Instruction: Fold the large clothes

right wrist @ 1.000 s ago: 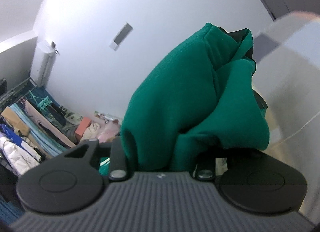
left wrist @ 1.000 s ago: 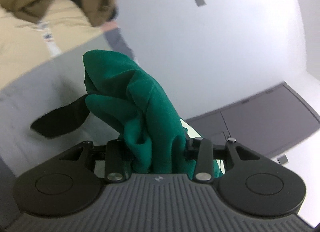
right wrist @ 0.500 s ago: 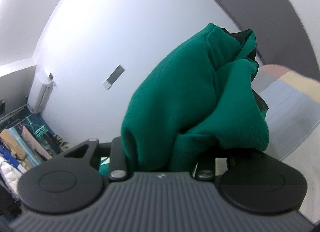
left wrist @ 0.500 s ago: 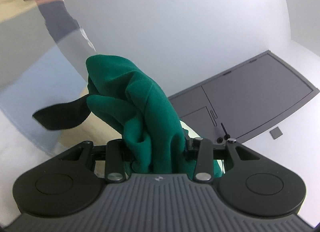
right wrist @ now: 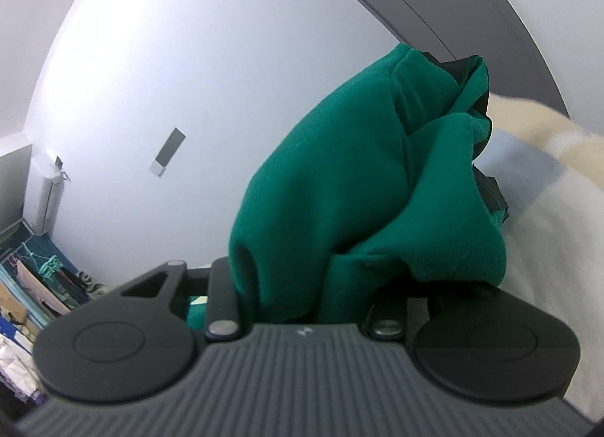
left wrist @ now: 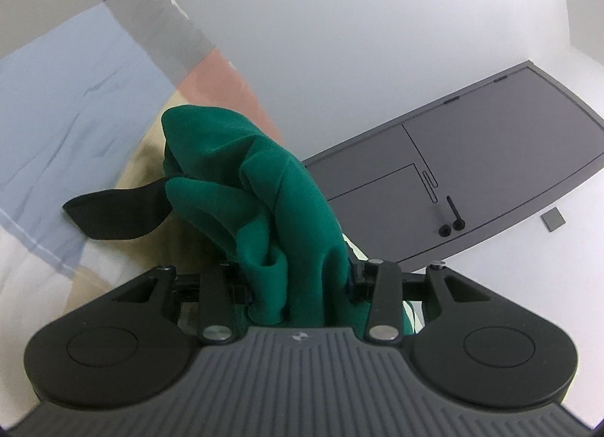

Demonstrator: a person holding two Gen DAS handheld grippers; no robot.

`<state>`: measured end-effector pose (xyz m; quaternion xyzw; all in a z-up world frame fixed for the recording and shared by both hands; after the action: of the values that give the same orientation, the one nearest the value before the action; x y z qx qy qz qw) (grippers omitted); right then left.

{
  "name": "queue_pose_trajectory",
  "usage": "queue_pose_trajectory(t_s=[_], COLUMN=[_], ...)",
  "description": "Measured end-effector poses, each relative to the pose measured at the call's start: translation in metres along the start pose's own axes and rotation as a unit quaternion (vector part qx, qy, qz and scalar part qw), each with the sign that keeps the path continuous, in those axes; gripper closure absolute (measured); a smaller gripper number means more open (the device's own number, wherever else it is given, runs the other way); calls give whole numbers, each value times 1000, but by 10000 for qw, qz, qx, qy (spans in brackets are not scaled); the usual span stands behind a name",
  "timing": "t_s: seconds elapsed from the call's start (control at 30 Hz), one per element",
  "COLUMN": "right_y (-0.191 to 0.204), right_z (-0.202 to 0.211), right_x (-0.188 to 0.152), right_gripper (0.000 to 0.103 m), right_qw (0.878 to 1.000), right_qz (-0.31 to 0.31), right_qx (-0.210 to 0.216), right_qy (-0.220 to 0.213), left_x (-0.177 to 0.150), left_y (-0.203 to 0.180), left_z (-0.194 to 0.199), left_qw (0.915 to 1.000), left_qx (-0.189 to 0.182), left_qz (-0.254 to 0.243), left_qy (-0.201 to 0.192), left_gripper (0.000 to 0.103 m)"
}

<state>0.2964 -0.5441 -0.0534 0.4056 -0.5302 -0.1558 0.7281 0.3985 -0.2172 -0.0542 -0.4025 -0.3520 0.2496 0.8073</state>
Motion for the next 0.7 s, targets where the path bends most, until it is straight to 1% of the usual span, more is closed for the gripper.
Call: queue_pose_trajectory(t_s=[0.1, 0.17, 0.23, 0.3, 0.33, 0.4, 0.5, 0.57, 0.63, 0.67, 0.7], right_y=[-12, -21, -33, -42, -45, -49, -44, -43, -42, -44, -49], right_z=[3, 5, 7, 6, 5, 3, -2, -1, 1, 5, 9], right_x=[-16, -27, -37, -46, -50, -56, -55, -55, -55, -55, -52], right_gripper=[60, 60, 60, 58, 57, 54, 53, 51, 48, 44, 43], right_qw=[9999, 9998, 9995, 9990, 9988, 9987, 9986, 9982, 9972, 9962, 9949], right_qz=[-133, -144, -160, -240, -275, -315, -338, -430, -567, -681, -814], right_qx=[-21, -80, -213, -291, -299, -309, -322, -348, -431, -497, -559], right_qy=[-7, 58, 167, 240, 259, 255, 249, 240, 220, 211, 203], left_x=[-4, -8, -15, -19, -19, -24, -25, -25, -26, -26, -29], left_y=[17, 24, 35, 49, 57, 67, 73, 69, 69, 69, 69], left_z=[-4, -6, -8, -14, -18, -19, -21, -18, -15, -13, -10], left_qw=[9999, 9998, 9998, 9999, 9999, 9999, 9998, 9994, 9985, 9976, 9967], left_qx=[-172, -196, -115, 17, 39, 107, 175, 291, 470, 590, 679], left_qz=[-10, -95, -167, -128, -96, -49, -123, -171, -212, -293, -405], left_qy=[-16, -4, 0, -37, -42, -34, -39, 24, 173, 204, 177], left_gripper=[57, 56, 53, 52, 50, 47, 45, 36, 15, 15, 15])
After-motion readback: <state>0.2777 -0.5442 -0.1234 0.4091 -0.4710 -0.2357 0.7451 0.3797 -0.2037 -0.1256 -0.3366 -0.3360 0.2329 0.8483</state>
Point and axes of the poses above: each gripper's, at about its wrist camera, not at the fingertips, and z roughly against the way its jaws point, y to its left, x to its top, the point moved 5 cm from there along -z, roughly the way its jaws point, and after that the axes turned 8 degrees about x, right-handed, at the moved point
